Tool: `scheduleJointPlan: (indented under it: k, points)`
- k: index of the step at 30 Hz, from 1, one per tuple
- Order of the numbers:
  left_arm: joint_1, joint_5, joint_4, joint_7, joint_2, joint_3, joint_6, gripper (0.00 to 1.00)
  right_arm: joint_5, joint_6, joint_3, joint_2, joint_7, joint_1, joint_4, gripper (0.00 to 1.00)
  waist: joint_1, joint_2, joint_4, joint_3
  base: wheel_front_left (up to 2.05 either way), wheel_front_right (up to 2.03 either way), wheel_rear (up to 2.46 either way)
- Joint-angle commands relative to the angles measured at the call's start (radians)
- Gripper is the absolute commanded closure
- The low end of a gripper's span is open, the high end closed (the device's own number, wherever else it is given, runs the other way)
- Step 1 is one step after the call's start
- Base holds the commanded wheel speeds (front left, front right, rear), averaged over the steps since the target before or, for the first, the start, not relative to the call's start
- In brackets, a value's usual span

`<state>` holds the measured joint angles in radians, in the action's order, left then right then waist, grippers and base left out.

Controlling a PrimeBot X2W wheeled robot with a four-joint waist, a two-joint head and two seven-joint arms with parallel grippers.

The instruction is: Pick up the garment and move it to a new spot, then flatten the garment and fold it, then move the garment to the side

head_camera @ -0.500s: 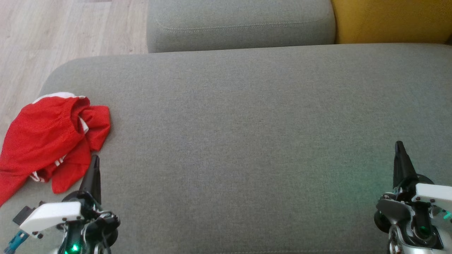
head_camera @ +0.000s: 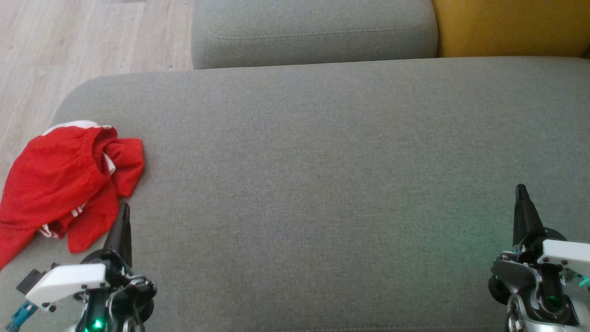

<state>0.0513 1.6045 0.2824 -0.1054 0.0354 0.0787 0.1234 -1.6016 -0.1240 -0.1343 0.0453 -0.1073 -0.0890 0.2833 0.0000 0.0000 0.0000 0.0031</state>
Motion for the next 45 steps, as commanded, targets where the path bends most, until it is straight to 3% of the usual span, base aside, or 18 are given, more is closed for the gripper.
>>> scheduleJointPlan:
  k: [1,5,6,10,25,45]
  points:
    - [0.057,0.005,-0.038,-0.007,0.015,0.035,0.007,1.00,-0.007,-0.007,0.021,0.005,-0.006,-0.019,-0.039,1.00,0.0000,0.0000,0.000,0.000,0.00,0.00,0.00]
    - [0.057,0.005,-0.038,-0.007,0.015,0.035,0.007,1.00,-0.007,-0.007,0.021,0.005,-0.006,-0.019,-0.039,1.00,0.0000,0.0000,0.000,0.000,0.00,0.00,0.00]
    - [0.000,0.000,0.000,0.000,0.000,0.000,0.000,0.00,0.000,0.000,0.000,0.000,0.000,0.000,0.000,0.00,0.0000,0.0000,0.000,0.000,0.00,0.00,0.00]
    - [-0.037,0.000,0.061,0.002,-0.011,-0.003,-0.002,0.00,0.000,0.001,0.002,-0.005,0.000,0.024,0.062,0.00,0.0000,0.0000,0.000,0.000,0.00,0.00,0.00]
    - [-0.022,-0.090,0.054,0.043,-0.008,-0.008,-0.001,0.00,0.067,0.000,0.046,0.011,0.042,0.005,0.051,0.00,0.0000,0.0000,0.000,0.004,0.00,0.00,0.00]
    - [0.001,-0.380,0.037,0.101,-0.004,-0.018,-0.017,0.00,0.366,-0.001,0.071,0.003,0.101,-0.027,0.063,0.00,0.0000,0.0000,-0.003,0.013,0.00,0.00,0.00]
